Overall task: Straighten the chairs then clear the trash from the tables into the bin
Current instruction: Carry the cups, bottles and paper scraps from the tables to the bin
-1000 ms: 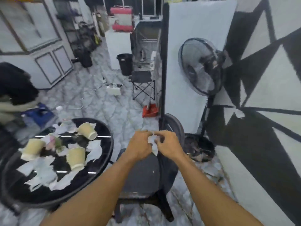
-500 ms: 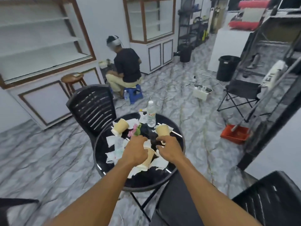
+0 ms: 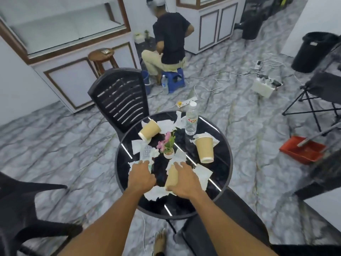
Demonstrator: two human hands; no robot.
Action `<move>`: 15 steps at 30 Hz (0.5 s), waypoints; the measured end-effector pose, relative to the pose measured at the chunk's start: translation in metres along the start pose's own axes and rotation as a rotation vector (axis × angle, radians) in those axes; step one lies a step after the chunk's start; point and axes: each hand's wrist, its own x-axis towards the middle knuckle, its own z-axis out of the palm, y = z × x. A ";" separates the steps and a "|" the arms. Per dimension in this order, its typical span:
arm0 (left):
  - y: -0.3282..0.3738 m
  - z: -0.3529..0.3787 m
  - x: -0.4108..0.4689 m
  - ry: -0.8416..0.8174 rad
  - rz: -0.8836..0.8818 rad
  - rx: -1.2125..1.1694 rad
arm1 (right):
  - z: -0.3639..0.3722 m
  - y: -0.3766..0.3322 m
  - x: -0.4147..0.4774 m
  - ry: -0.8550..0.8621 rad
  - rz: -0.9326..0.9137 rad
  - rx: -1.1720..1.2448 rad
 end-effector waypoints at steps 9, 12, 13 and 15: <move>-0.028 0.019 0.064 -0.078 -0.038 -0.098 | 0.034 -0.012 0.033 0.014 0.037 -0.283; -0.037 0.026 0.078 -0.056 -0.050 -0.100 | 0.037 -0.016 0.038 0.064 0.087 -0.266; -0.039 0.028 0.081 -0.050 -0.061 -0.093 | 0.037 -0.018 0.040 0.070 0.104 -0.260; -0.044 0.027 0.085 -0.056 -0.081 -0.096 | 0.037 -0.023 0.042 0.084 0.140 -0.233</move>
